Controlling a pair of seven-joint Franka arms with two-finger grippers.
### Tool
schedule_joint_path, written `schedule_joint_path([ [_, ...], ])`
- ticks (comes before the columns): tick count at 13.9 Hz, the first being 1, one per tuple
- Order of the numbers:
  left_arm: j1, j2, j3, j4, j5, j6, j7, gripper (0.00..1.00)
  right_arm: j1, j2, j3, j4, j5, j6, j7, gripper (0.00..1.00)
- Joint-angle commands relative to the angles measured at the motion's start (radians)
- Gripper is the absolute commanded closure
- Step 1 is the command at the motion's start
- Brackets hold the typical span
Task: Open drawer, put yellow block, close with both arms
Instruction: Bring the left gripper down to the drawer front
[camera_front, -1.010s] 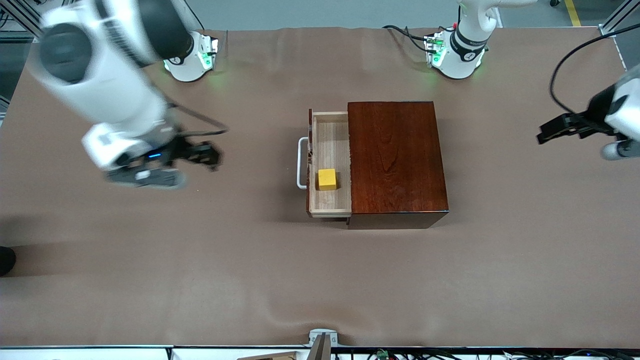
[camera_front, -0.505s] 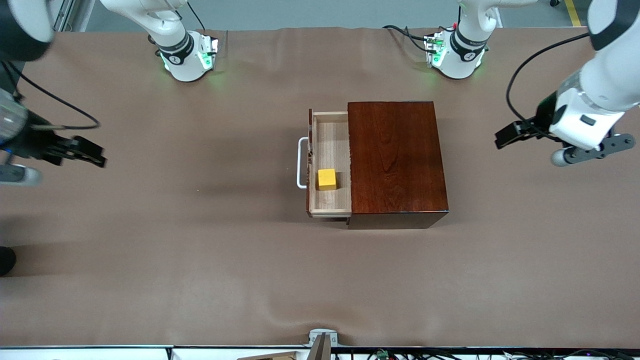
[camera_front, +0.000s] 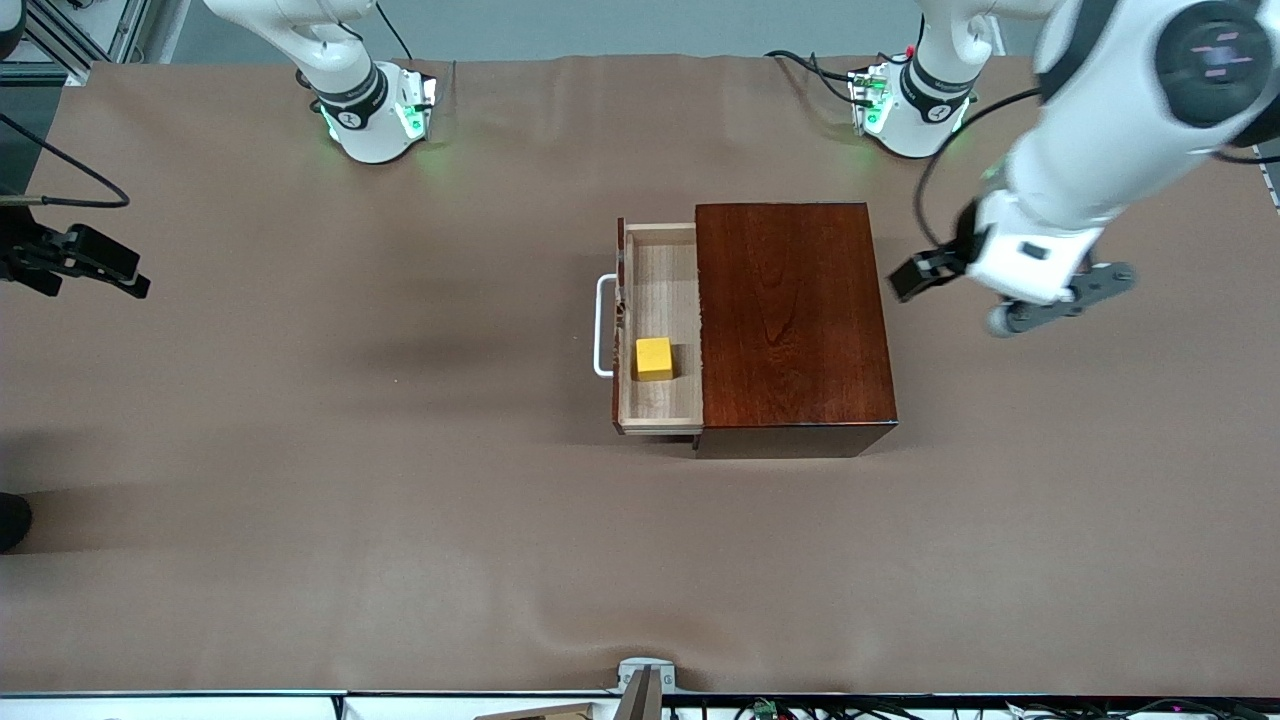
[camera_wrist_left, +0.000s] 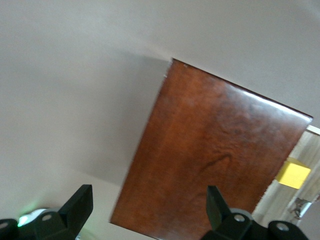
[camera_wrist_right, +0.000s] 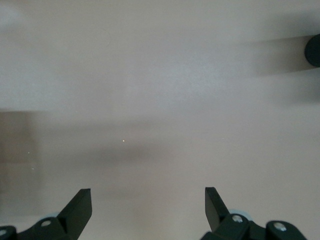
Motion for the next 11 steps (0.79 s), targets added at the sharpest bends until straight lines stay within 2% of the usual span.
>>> schedule_joint_path([
  [1, -0.089, 0.077, 0.002, 0.079, 0.037, -0.008, -0.14, 0.0, -0.018, -0.033, 0.025, -0.042, -0.015, 0.017, -0.009, 0.0],
  [5, -0.215, 0.165, 0.002, 0.137, 0.078, 0.015, -0.338, 0.0, -0.021, -0.035, 0.025, -0.041, -0.015, 0.006, 0.005, 0.0],
  [11, -0.371, 0.25, 0.011, 0.146, 0.082, 0.181, -0.64, 0.0, -0.024, -0.03, 0.024, -0.036, -0.015, -0.001, 0.039, 0.0],
])
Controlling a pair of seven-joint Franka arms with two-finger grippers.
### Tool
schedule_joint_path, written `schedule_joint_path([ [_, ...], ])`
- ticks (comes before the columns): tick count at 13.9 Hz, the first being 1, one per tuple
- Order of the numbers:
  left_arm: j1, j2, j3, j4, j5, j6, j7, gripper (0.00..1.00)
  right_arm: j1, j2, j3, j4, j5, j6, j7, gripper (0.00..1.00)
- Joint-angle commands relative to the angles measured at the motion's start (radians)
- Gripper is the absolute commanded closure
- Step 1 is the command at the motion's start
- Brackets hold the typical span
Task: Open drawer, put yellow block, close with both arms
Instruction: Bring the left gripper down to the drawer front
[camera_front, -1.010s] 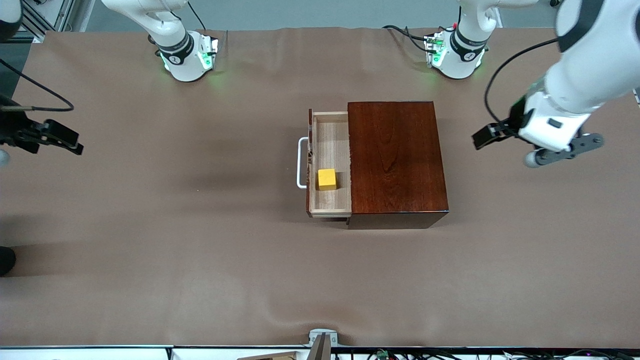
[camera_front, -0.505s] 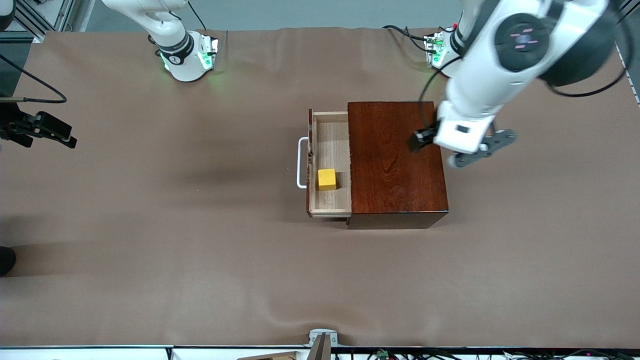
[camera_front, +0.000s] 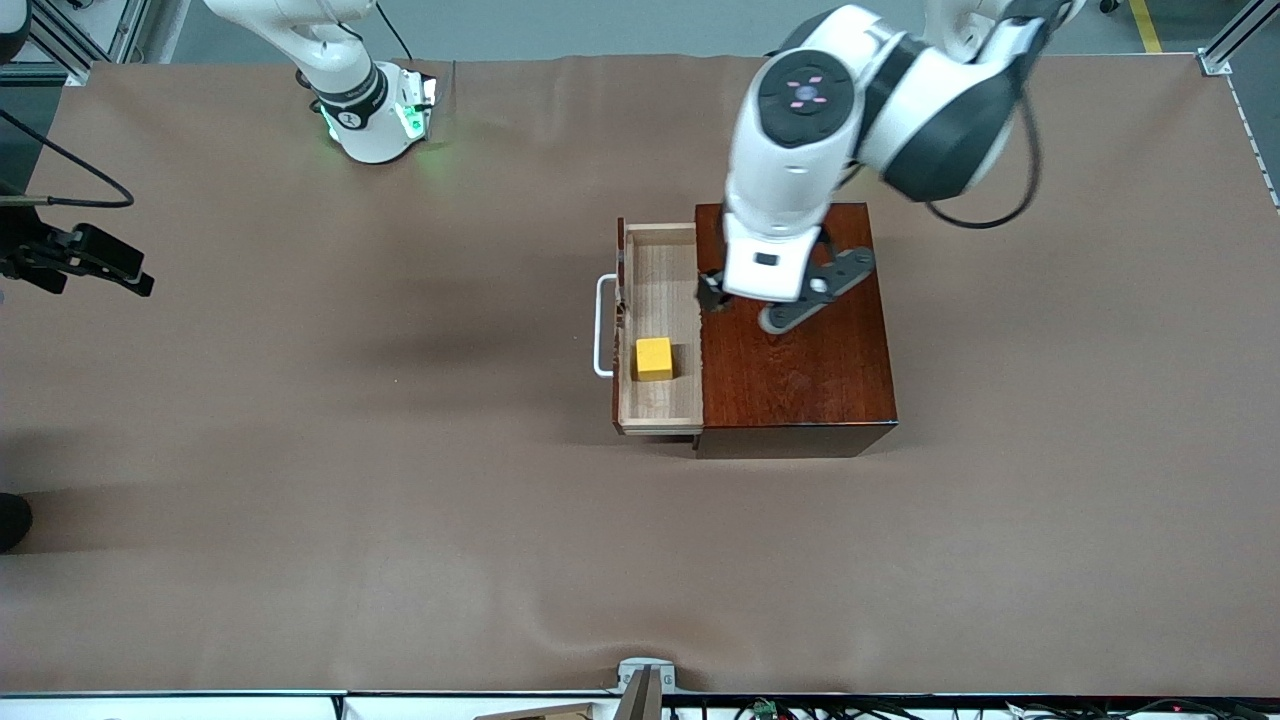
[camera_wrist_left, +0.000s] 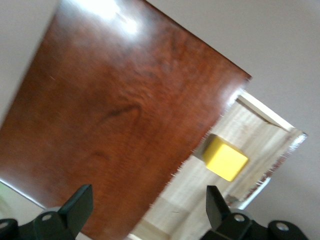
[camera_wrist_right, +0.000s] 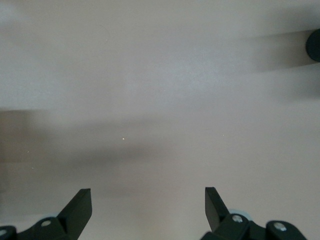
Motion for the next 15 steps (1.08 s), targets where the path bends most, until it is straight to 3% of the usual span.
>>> schedule_joint_path([
  [1, -0.077, 0.06, 0.015, 0.053, 0.037, 0.049, -0.145, 0.0, -0.02, -0.028, 0.017, -0.022, -0.012, -0.001, 0.023, 0.0],
  [6, -0.202, 0.165, 0.015, 0.093, 0.158, 0.138, -0.522, 0.0, -0.028, -0.024, 0.017, -0.009, -0.005, -0.003, 0.047, 0.0],
  [15, -0.274, 0.307, 0.015, 0.151, 0.151, 0.369, -1.177, 0.0, -0.025, -0.024, 0.019, -0.007, -0.002, -0.004, 0.044, 0.0],
])
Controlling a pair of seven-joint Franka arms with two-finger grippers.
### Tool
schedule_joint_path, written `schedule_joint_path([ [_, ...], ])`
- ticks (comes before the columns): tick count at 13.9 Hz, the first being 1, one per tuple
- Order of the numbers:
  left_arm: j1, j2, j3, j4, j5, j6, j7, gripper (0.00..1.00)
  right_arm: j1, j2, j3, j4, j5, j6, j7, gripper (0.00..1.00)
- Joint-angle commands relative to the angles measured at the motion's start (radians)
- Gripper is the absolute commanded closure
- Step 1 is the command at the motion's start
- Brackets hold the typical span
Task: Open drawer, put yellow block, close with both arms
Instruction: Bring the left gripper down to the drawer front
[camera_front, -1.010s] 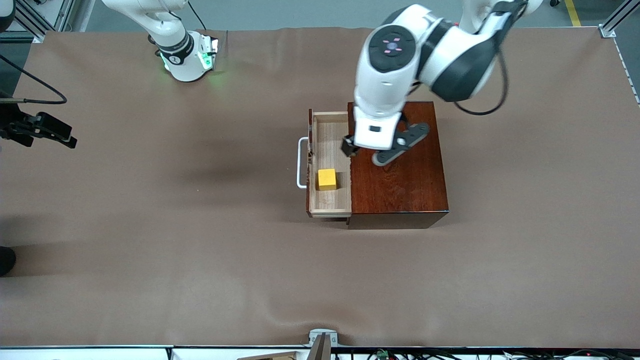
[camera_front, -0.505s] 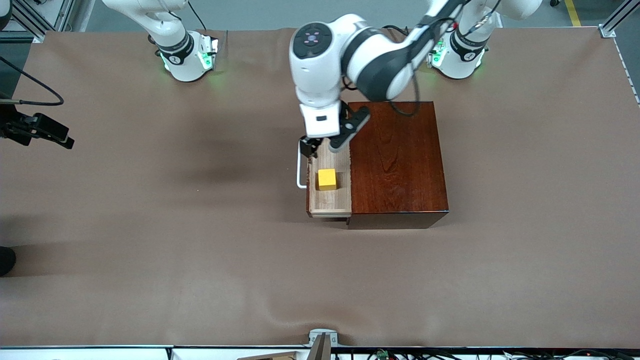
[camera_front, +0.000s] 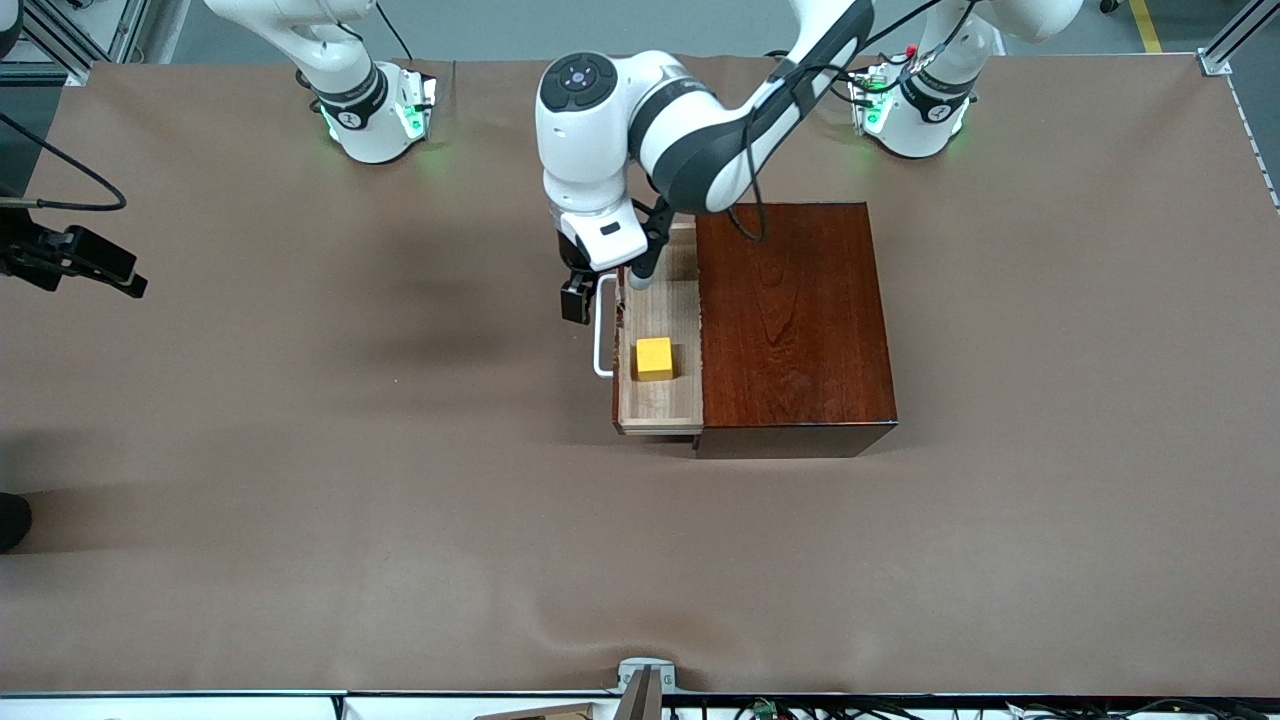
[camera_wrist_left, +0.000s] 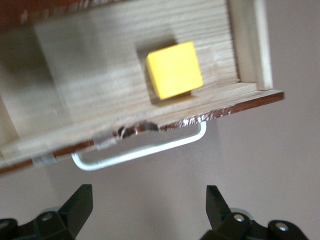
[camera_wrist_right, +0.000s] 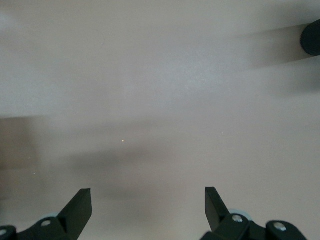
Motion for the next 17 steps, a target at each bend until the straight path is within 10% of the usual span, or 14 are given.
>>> schedule_joint_path([
  [1, -0.011, 0.062, 0.002, 0.054, 0.014, 0.025, -0.18, 0.0, -0.015, -0.023, 0.02, -0.011, -0.003, -0.004, 0.009, 0.0],
  [17, 0.046, 0.113, 0.021, 0.045, -0.119, -0.106, -0.059, 0.0, -0.012, -0.021, 0.021, -0.009, -0.011, -0.003, -0.006, 0.0],
])
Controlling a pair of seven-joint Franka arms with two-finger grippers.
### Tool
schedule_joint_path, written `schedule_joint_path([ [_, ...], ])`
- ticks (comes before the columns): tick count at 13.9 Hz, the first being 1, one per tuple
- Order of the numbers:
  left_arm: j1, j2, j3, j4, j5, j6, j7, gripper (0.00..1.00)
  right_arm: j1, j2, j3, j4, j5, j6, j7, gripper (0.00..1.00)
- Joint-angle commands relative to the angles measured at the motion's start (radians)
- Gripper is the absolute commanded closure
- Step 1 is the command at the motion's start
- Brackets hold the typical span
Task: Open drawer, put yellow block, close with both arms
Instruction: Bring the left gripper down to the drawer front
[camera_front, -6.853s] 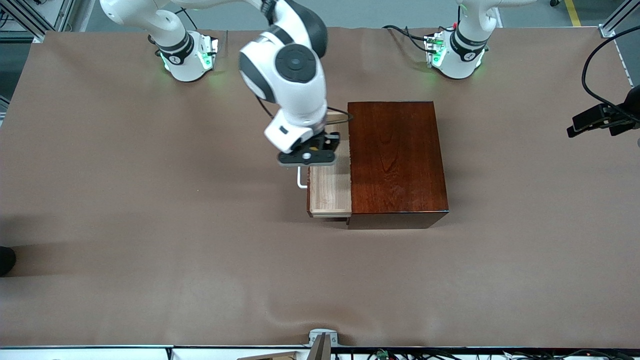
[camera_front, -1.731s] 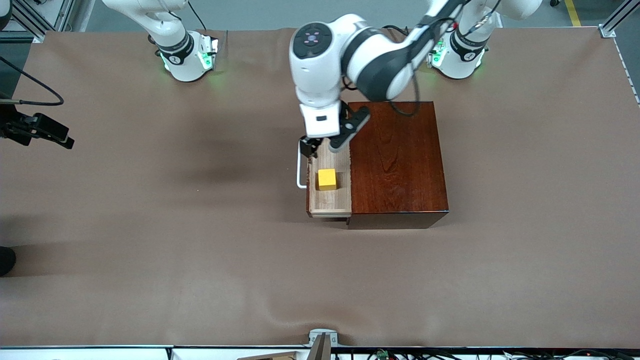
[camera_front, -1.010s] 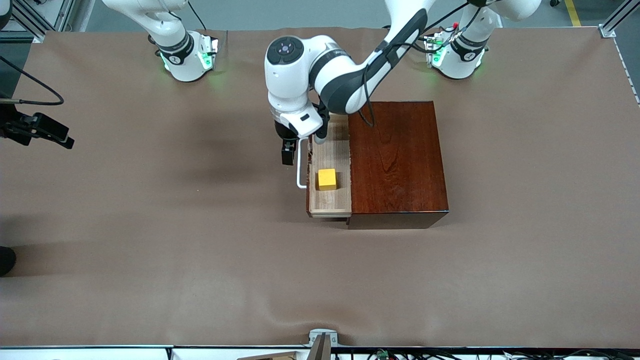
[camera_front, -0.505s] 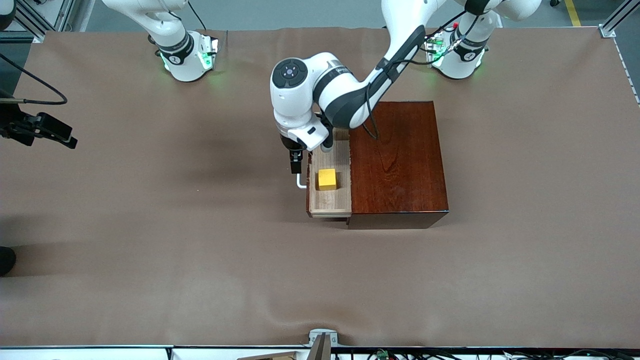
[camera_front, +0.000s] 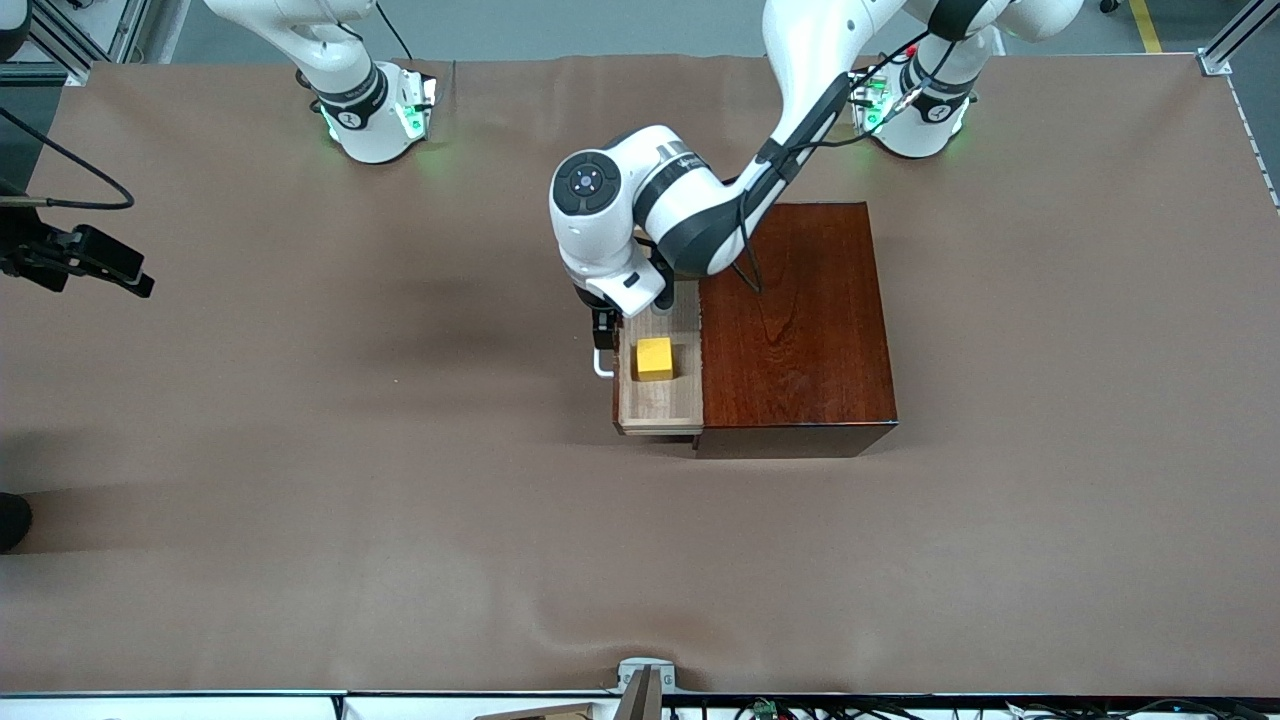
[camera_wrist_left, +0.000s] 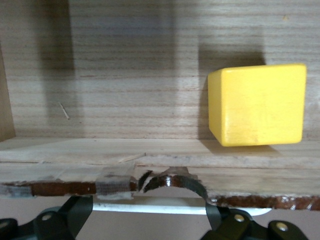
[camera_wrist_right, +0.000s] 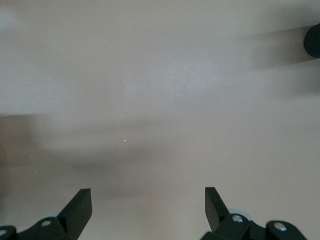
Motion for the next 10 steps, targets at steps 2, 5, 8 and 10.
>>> schedule_joint_path([
  [2, 0.018, 0.001, 0.031, 0.034, -0.005, -0.079, 0.033, 0.0, -0.011, -0.021, 0.009, -0.01, -0.011, -0.003, -0.005, 0.0],
  [5, 0.021, -0.01, 0.054, 0.034, -0.005, -0.154, 0.033, 0.0, -0.012, -0.021, 0.011, -0.01, -0.011, -0.001, -0.005, 0.0],
  [8, 0.023, -0.01, 0.055, 0.034, -0.005, -0.219, 0.027, 0.0, -0.011, -0.021, 0.011, -0.01, -0.011, -0.001, -0.005, 0.0],
  [10, 0.031, -0.012, 0.069, 0.034, -0.006, -0.272, 0.019, 0.0, -0.011, -0.021, 0.011, -0.01, -0.011, -0.003, -0.005, 0.0],
])
